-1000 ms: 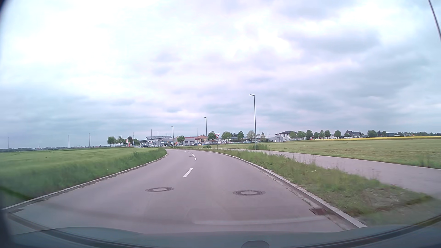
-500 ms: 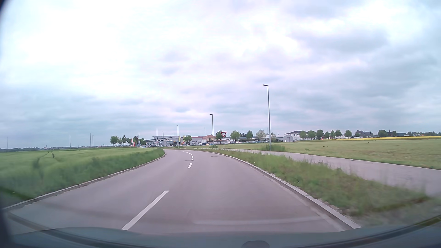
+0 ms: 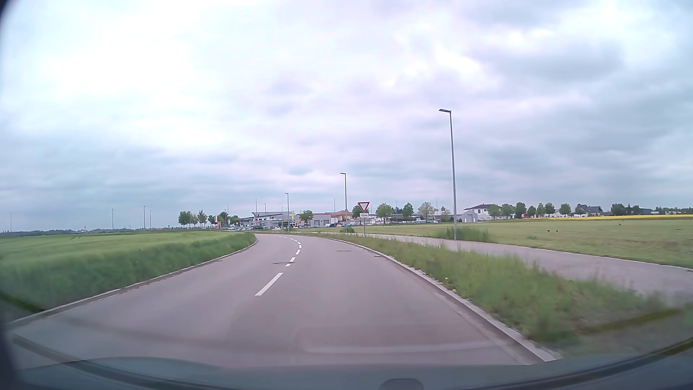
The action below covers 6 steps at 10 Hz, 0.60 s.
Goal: Follow the waypoints while adhering to traffic rules and regulations
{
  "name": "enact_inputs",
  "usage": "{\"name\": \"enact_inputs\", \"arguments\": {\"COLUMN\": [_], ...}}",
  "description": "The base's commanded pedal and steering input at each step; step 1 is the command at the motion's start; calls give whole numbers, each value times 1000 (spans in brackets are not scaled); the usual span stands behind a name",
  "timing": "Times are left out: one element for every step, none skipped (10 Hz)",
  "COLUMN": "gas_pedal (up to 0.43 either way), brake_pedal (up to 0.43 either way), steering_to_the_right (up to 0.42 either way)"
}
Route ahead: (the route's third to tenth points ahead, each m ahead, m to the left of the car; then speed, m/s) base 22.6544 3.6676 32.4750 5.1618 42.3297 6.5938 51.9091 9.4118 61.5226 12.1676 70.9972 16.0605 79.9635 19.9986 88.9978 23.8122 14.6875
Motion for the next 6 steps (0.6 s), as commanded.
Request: {"name": "enact_inputs", "arguments": {"gas_pedal": [138,138,138,138,138,138], "brake_pedal": [0,0,0,0,0,0], "steering_to_the_right": [-27,-27,-27,-27,-27,-27]}}
